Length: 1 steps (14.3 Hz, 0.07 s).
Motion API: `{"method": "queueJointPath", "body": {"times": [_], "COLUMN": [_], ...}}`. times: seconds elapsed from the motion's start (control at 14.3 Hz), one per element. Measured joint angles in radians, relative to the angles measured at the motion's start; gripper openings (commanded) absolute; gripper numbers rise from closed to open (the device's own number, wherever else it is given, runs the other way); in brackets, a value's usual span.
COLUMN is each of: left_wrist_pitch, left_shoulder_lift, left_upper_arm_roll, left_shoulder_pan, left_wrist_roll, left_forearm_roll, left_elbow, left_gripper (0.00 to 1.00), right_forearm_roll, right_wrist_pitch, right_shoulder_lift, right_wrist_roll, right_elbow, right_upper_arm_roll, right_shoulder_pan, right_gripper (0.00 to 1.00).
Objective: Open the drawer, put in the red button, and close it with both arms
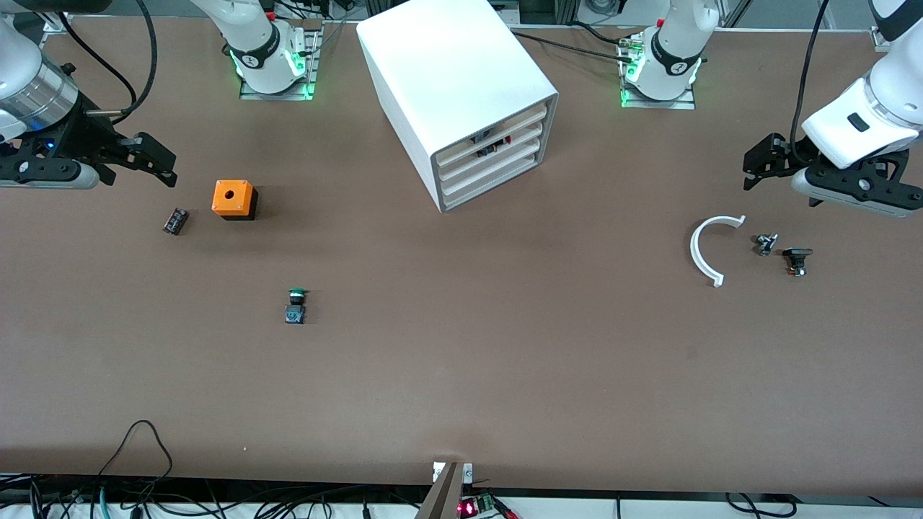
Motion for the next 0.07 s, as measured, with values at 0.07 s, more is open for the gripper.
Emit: {"method": "queueJointPath", "body": {"times": [0.07], "left_wrist_pitch": [-0.001], "left_shoulder_lift": [0.0], "left_upper_arm_roll": [0.002], "left_shoulder_pan": [0.0], "left_wrist_roll": [0.0], "left_forearm_roll": [0.0], "left_elbow": [-0.003], "left_gripper": [1.0], "right_forearm_roll": [0.0], "right_wrist_pitch": [0.0], "right_shoulder_lift": [0.0], "right_wrist_roll": [0.0], "right_elbow": [0.0], "right_upper_arm_roll": [0.0], "right_shoulder_pan": [0.0], "right_gripper": [1.0]}}
